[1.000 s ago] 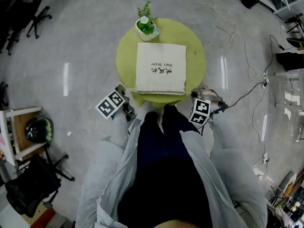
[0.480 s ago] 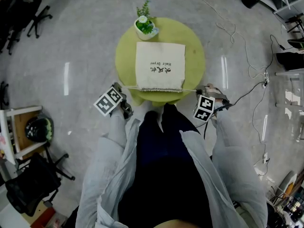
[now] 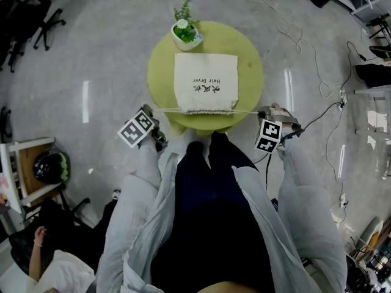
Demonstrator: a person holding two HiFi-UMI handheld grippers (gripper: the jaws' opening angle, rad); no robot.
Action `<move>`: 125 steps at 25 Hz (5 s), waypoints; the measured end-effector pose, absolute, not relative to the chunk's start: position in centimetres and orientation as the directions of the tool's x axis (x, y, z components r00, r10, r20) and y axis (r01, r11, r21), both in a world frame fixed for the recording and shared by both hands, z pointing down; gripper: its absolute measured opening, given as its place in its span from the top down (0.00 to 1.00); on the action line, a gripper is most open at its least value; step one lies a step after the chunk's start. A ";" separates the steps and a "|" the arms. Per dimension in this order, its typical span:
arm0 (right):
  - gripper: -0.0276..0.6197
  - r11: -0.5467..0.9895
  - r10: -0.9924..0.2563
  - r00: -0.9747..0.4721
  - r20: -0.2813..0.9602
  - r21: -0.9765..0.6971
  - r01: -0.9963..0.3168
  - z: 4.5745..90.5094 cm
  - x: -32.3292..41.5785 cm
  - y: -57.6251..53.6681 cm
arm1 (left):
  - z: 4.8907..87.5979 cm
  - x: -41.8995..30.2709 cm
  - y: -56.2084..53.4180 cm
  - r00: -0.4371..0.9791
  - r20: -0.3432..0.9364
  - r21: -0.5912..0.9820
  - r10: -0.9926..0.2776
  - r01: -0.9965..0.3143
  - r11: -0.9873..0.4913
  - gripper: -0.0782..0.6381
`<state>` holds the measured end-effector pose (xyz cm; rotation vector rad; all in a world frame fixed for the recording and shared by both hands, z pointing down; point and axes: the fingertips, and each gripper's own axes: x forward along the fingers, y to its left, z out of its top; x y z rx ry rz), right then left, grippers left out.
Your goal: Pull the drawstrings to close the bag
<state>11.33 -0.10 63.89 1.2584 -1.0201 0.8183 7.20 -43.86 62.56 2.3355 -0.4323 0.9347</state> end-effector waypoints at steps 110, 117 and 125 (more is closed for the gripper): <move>0.48 -0.626 -0.754 0.410 0.514 -0.371 -0.686 49.6 14.0 -11.5 | 51.1 12.4 -25.5 0.660 0.484 0.485 0.574 0.344 -0.804 0.38; 0.70 -0.669 -0.741 0.536 0.404 -0.385 -0.636 45.6 12.2 -10.7 | 47.2 10.5 -25.0 0.693 0.373 0.501 0.618 0.410 -0.762 0.51; 0.95 -0.743 -0.669 0.655 0.352 -0.292 -0.602 43.6 10.2 -9.9 | 43.3 8.8 -25.8 0.753 0.224 0.501 0.618 0.455 -0.736 0.76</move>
